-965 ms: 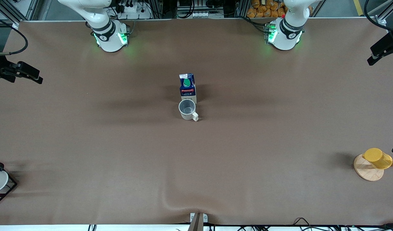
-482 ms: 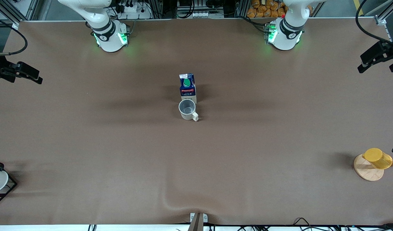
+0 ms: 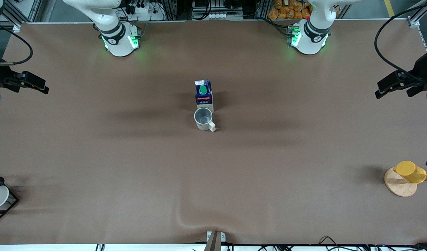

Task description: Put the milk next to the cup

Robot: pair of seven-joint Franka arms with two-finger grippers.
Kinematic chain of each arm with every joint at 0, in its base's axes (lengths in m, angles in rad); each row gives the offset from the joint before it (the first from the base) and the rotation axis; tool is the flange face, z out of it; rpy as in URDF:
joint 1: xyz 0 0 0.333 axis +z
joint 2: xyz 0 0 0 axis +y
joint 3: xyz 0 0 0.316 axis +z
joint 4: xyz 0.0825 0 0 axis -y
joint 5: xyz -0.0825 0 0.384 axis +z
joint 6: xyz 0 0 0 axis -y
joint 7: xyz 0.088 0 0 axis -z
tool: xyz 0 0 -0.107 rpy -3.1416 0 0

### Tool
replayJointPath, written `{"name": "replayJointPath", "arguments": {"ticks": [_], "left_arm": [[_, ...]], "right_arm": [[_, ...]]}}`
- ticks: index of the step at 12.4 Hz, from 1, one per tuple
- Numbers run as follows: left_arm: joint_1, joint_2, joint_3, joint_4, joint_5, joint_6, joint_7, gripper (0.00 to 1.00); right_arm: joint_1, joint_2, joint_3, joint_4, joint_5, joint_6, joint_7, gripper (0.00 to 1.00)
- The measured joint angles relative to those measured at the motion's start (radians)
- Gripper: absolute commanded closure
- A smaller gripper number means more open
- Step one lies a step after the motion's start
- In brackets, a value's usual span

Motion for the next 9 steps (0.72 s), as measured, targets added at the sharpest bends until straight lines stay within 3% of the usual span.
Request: {"name": "replayJointPath", "arguments": {"ticks": [9], "left_arm": [[-0.025,-0.001,0.0,0.01,0.041,0.0,-0.021,0.0]], "right_arm": [[0.0,0.0,0.0,0.002,0.0,0.001,0.001,0.0]]}}
